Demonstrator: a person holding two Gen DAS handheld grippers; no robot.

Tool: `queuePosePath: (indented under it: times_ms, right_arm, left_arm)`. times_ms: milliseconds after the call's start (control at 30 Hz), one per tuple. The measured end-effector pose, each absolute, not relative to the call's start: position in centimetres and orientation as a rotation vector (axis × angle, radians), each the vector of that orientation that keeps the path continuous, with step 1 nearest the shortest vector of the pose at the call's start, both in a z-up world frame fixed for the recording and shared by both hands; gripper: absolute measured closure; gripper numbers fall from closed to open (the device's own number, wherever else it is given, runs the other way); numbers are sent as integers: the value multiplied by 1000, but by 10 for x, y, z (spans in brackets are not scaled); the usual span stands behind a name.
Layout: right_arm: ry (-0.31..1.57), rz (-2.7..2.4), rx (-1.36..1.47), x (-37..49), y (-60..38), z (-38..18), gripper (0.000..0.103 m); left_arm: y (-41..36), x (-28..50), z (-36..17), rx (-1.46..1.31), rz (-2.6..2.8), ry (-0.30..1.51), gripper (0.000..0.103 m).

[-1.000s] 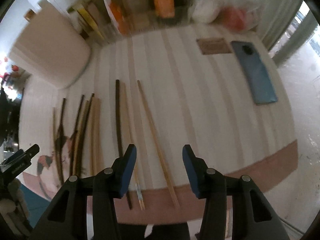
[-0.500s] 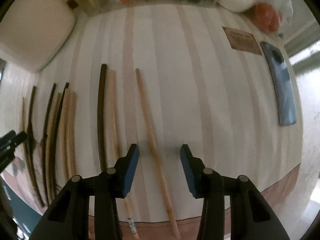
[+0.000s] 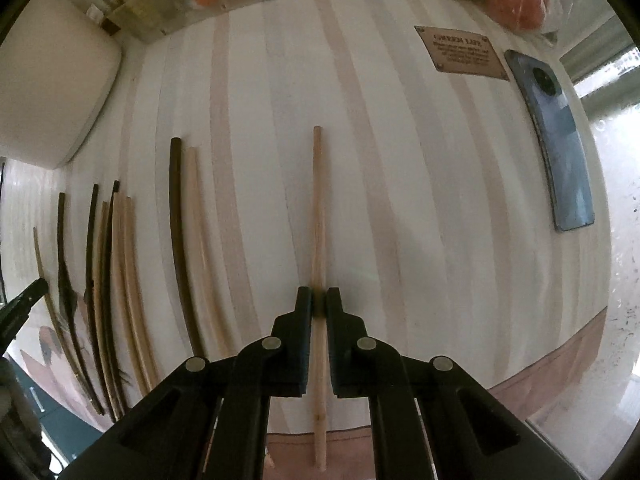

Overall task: Organize utensils
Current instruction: 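Lift the left tool's chopstick toward the cream holder while the right tool carries its chopstick too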

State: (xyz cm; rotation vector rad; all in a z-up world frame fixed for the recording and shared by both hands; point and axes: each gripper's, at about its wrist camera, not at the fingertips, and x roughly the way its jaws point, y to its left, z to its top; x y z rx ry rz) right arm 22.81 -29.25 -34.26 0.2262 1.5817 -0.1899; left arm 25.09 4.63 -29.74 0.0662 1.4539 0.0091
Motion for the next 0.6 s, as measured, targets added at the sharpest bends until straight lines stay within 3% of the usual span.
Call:
queuePosePath:
  times_ms: [300,600]
  right_arm:
    - [1644,-201,172,262,-283,-359,95]
    - [1509,-156,271,252,-298,-336,96]
  left_arm:
    - [4,265,-313,99,43,1424,99]
    - [3,247,-276,87,69,1352,99]
